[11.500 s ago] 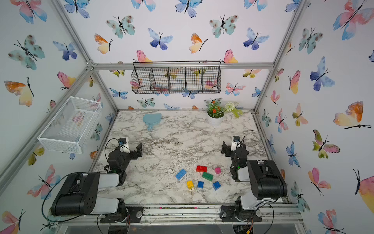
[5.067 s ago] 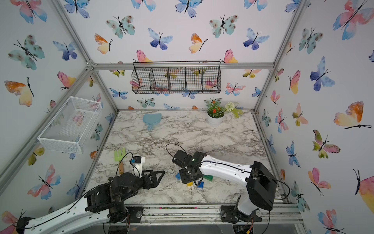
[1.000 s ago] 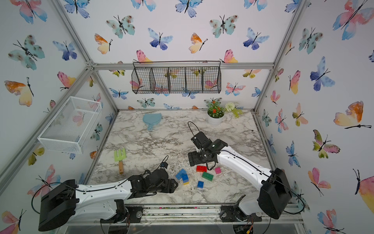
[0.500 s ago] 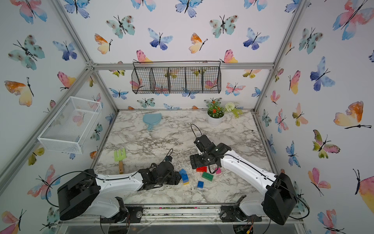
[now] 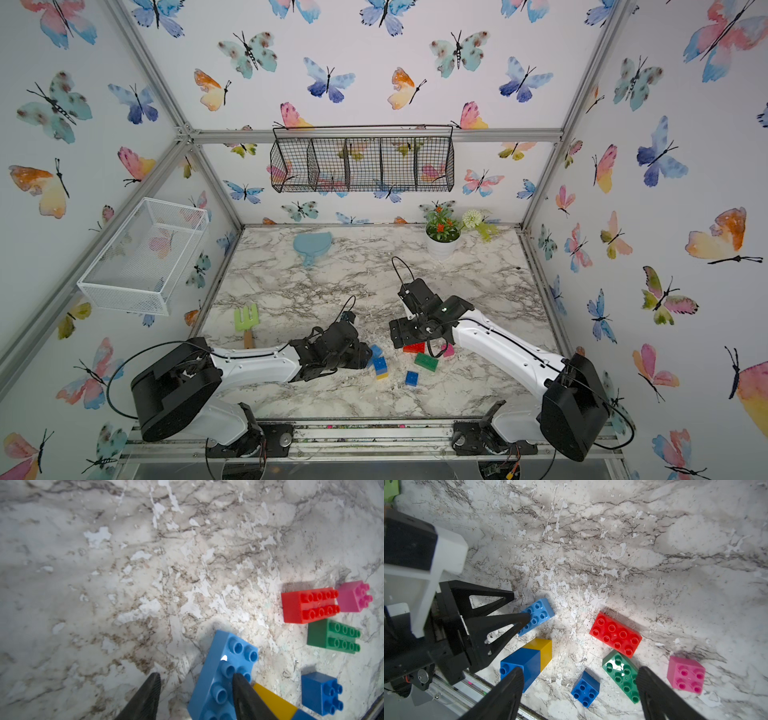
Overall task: Assemble a spoon with lego
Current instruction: Move the lego brick at the center of the board.
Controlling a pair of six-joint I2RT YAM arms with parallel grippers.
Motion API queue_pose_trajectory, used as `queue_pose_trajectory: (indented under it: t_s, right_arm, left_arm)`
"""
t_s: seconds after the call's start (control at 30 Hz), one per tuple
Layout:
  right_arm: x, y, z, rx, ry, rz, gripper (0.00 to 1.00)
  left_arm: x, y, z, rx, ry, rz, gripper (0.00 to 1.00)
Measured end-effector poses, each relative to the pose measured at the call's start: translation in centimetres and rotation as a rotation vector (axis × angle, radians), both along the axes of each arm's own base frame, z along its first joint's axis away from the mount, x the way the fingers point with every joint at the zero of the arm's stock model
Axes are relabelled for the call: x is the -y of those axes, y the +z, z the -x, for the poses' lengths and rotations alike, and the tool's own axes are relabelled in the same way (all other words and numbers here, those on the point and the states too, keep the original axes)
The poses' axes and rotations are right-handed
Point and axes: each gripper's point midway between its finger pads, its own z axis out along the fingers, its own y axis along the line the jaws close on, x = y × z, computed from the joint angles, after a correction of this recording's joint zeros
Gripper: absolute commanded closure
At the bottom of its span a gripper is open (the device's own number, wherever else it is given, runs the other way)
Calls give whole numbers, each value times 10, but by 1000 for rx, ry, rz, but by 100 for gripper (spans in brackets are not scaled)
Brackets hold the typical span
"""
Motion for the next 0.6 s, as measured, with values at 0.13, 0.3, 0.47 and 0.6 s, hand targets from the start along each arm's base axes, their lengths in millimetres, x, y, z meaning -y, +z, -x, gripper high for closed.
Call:
queue_pose_trajectory:
  t_s: [0.13,0.3,0.47,0.6]
  right_arm:
    - [-1,1,-1,5,6,-5,13]
    - [-5,2,-2,12,15,-21,13]
    - [-5,-3,0,8,28,-22,13]
    - [-4,-10,3,-2,38,-18,13]
  left_arm:
    - [-3,-1,-2,-2,3,-13,48]
    - [-13,2,-11,5,25,-59,48]
    - [-46,4,-35,16,106,-162,47]
    - [-65,7,-47,16,123,-253,47]
